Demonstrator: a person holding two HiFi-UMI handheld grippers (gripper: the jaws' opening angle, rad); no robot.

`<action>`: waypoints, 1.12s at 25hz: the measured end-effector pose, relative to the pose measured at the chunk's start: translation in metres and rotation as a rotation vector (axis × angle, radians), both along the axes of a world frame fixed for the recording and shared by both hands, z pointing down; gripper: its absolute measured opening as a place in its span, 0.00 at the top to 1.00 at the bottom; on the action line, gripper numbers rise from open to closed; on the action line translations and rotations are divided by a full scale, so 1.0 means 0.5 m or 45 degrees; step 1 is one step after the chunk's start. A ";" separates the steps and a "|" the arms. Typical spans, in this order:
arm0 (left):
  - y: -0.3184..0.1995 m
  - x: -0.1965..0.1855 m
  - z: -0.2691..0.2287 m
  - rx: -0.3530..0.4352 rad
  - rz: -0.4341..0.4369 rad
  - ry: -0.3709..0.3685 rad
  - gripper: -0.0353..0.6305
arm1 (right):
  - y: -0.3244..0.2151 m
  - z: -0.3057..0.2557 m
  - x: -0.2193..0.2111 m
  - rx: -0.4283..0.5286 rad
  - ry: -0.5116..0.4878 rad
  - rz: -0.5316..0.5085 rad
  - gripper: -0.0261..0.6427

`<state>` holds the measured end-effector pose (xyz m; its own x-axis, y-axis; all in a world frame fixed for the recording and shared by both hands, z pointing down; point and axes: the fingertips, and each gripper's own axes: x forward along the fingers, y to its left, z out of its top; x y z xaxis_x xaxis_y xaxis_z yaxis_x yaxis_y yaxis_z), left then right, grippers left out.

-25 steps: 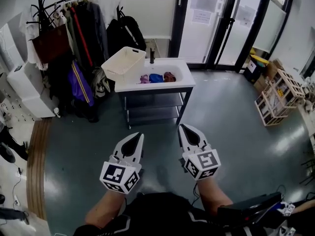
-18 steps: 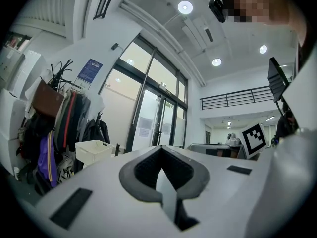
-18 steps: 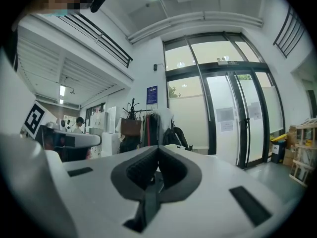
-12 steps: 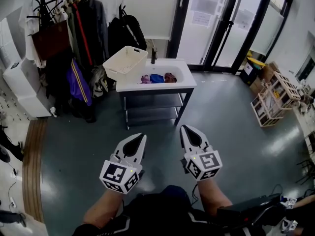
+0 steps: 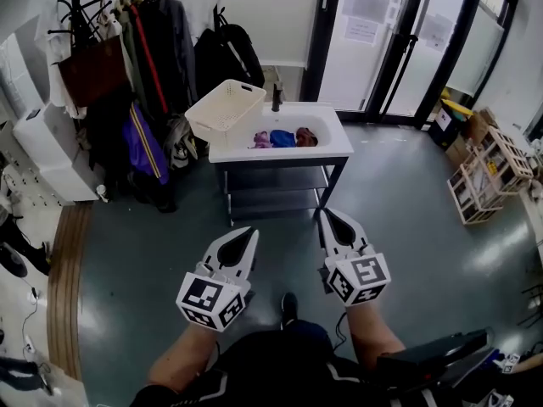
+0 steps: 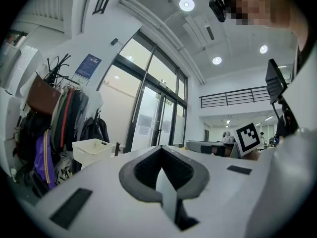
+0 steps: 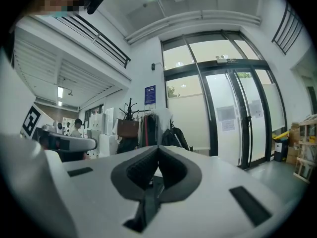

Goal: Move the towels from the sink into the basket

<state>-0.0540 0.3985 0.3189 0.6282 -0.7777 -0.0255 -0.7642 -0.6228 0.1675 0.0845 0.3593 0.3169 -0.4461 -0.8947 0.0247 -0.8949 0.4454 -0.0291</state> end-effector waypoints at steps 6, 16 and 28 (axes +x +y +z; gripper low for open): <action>-0.094 0.020 -0.006 0.002 -0.049 0.000 0.94 | -0.106 -0.003 0.034 -0.003 -0.024 -0.023 0.96; -0.257 0.085 0.002 -0.015 -0.147 0.022 0.94 | -0.255 -0.003 0.113 0.019 -0.032 -0.046 0.96; -0.396 0.183 0.006 -0.022 -0.217 -0.015 0.94 | -0.376 0.005 0.219 0.087 0.066 -0.064 0.96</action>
